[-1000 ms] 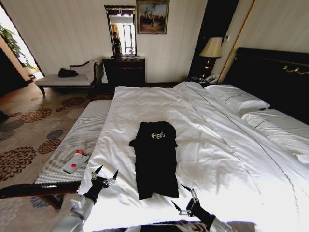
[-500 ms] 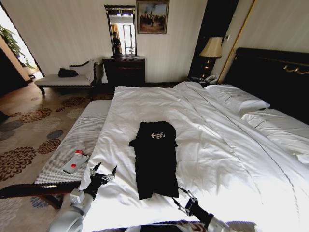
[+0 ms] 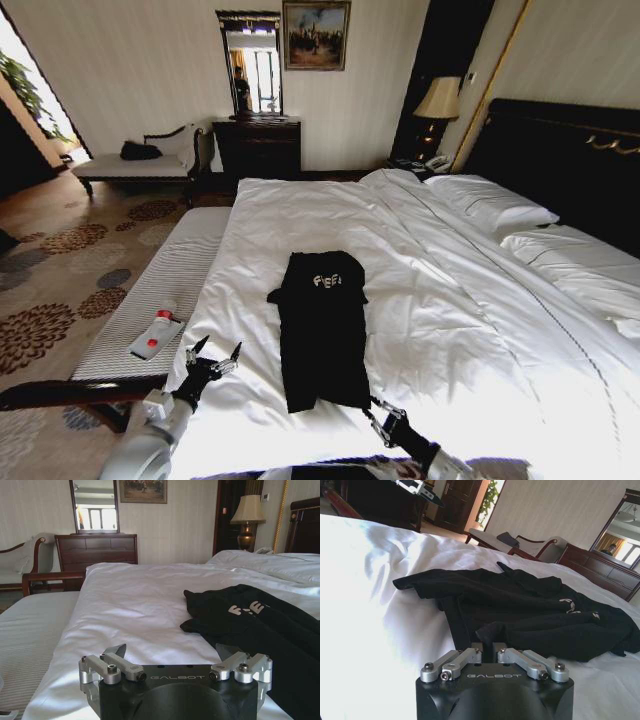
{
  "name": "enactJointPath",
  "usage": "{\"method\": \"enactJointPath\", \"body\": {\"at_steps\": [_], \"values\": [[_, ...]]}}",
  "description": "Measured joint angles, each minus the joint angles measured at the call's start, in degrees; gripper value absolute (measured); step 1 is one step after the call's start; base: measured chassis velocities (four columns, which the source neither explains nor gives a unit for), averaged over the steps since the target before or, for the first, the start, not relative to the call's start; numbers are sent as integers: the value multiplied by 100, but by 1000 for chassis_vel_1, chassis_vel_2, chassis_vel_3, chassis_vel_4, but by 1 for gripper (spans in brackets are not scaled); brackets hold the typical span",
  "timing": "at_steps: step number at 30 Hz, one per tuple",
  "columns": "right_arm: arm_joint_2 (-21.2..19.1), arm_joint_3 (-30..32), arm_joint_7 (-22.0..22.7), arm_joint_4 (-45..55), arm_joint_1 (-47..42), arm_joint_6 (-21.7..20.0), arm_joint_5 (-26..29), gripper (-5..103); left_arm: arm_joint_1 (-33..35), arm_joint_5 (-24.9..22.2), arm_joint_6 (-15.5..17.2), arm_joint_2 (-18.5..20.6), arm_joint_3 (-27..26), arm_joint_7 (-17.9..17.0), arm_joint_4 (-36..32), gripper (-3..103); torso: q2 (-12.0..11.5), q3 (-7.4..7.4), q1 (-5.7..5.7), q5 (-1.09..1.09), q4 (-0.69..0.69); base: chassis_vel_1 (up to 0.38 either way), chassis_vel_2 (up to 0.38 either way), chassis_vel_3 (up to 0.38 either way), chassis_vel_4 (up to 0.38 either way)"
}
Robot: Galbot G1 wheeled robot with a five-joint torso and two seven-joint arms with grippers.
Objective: Fold the clothes on the bed.
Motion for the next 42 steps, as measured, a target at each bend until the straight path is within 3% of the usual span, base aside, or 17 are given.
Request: {"method": "enactJointPath", "body": {"at_steps": [3,17,28,33,37,42], "values": [[7,4,7,17,-13,-1,30,1,22,-1,15,-3,9,9,-2,100,0,0,0,0,0,0,0,0,0],[107,253,146,157,-296,3,487,0,73,190,30,-28,339,7,-122,100,1,0,1,0,0,0,0,0,0],[284,490,185,62,-534,108,465,0,934,997,388,471,1028,-44,-683,100,1,0,0,1,1,0,0,0,0],[282,487,187,16,-509,84,462,0,999,941,467,556,1124,-135,-684,100,1,1,0,0,0,0,0,0,0],[252,447,190,-73,-402,35,476,0,925,491,621,554,1223,-271,-511,100,1,1,0,0,-1,0,0,0,0],[222,417,190,-117,-324,-3,512,0,849,323,675,550,1419,-292,-394,100,1,1,0,1,1,0,0,0,0]]}}
